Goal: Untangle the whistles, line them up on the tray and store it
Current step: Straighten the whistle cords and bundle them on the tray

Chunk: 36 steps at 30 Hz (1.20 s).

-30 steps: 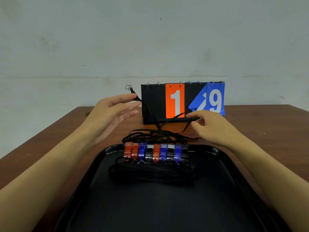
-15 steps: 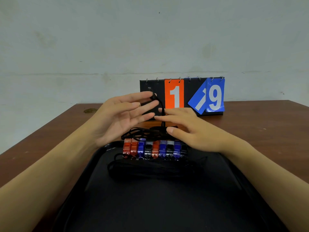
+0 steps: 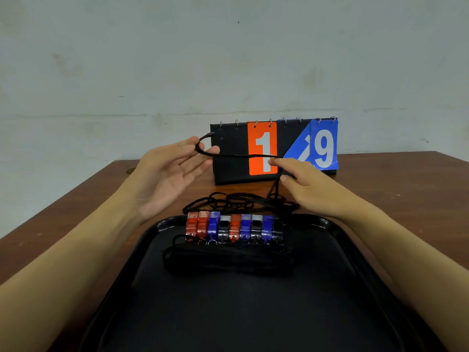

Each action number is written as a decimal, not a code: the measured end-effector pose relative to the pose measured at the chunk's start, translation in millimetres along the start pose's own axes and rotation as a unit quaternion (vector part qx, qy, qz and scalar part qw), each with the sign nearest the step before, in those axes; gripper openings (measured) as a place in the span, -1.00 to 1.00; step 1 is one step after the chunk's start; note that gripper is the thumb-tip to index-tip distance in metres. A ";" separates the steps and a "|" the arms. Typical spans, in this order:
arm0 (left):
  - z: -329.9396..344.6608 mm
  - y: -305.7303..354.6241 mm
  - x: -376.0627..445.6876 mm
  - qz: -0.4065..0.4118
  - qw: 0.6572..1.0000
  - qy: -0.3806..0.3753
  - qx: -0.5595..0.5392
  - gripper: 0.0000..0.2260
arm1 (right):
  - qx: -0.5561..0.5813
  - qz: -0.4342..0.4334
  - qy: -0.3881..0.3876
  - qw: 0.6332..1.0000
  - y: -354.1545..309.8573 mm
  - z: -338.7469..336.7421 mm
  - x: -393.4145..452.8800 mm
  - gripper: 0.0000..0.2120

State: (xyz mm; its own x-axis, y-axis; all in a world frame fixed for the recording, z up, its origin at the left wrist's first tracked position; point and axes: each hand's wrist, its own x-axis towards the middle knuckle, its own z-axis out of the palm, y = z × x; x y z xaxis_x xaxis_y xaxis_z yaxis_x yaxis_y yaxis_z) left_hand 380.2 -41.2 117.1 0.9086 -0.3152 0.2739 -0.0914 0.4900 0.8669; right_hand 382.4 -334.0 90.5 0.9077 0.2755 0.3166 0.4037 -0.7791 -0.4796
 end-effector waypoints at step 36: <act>-23.5 -7.0 3.7 0.017 0.906 0.070 0.417 -0.80 | 0.070 0.009 0.114 0.991 -0.5 -3.7 -0.2 -0.45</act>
State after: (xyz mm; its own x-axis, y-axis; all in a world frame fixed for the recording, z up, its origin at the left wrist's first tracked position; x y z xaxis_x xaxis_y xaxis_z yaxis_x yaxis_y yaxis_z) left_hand 393.8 -26.7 102.2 0.9369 -0.1777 0.3010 -0.3433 -0.3058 0.8881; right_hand 381.6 -335.7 93.7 0.8722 0.1159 0.4752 0.4138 -0.6926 -0.5908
